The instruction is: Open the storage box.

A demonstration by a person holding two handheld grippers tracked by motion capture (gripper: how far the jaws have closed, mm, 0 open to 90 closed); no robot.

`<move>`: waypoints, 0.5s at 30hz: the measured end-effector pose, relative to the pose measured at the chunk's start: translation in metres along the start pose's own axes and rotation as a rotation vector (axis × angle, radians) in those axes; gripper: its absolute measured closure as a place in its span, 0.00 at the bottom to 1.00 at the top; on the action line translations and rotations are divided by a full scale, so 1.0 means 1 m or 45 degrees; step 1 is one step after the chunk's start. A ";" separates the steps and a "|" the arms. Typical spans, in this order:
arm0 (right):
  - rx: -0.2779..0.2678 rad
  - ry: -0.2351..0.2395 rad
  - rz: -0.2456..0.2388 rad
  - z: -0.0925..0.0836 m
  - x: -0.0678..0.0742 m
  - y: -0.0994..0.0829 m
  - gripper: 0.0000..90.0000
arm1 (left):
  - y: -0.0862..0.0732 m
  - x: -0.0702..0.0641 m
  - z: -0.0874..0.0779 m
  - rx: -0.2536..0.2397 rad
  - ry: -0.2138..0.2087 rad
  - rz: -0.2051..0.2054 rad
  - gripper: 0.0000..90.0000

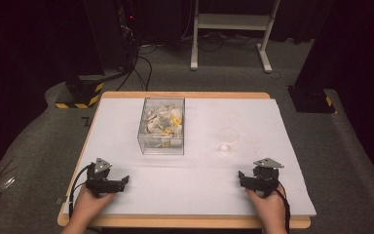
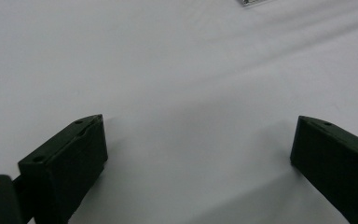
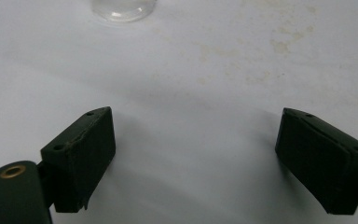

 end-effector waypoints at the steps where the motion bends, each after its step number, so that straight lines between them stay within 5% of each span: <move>1: 0.000 0.001 0.000 0.000 0.000 0.000 0.13 | 0.000 0.000 0.000 0.000 0.002 0.001 0.05; 15: -0.001 0.001 -0.004 0.000 0.000 0.000 0.13 | 0.000 0.000 0.000 -0.002 0.000 -0.006 0.04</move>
Point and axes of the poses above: each handheld gripper's, and its own axes: z roughly forward along the jaws, y roughly out of its top, x roughly to its left, the point moved 2 cm from there along z, roughly forward along the jaws, and after that the axes turned 6 degrees about -x, right-handed, at the moved point
